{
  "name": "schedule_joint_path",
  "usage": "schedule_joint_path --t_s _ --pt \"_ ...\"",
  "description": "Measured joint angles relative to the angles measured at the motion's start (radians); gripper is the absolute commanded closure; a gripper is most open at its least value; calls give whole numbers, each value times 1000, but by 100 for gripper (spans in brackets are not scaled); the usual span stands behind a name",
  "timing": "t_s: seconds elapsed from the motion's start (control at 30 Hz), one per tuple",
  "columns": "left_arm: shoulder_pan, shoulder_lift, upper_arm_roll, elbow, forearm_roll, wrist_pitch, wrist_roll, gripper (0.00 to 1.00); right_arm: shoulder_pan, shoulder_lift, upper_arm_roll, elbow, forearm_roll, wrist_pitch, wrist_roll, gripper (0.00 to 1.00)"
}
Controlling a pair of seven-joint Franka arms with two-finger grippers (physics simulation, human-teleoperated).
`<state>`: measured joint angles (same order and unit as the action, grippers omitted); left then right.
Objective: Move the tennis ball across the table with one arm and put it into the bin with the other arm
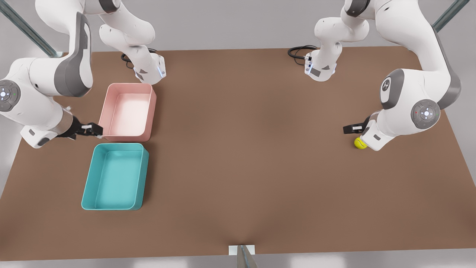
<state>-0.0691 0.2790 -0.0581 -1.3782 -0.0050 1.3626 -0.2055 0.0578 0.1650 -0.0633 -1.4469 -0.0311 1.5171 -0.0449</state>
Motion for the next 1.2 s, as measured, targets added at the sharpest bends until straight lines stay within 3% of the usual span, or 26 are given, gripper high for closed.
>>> schedule_joint_path --t_s 0.03,0.07,0.17,0.33,0.57,0.8,1.2 --pt "0 0 0 -1 0 -1 -1 49 -4 1 0 -2 1 5 0 0" --pt "0 0 0 -2 1 -2 -2 79 -6 1 0 -2 2 9 1 0" --pt "17 21 39 -12 12 3 65 79 -10 3 1 -4 4 17 2 0" --pt "208 137 61 -70 20 142 346 79 -7 50 -1 25 9 20 4 0" --pt "315 173 142 -447 60 534 917 79 21 108 -1 54 22 21 3 0" --pt "339 191 149 -624 121 853 1450 79 19 141 -1 93 34 30 2 0" --pt "304 165 172 -653 200 796 1713 79 10 160 -5 103 40 42 1 0"
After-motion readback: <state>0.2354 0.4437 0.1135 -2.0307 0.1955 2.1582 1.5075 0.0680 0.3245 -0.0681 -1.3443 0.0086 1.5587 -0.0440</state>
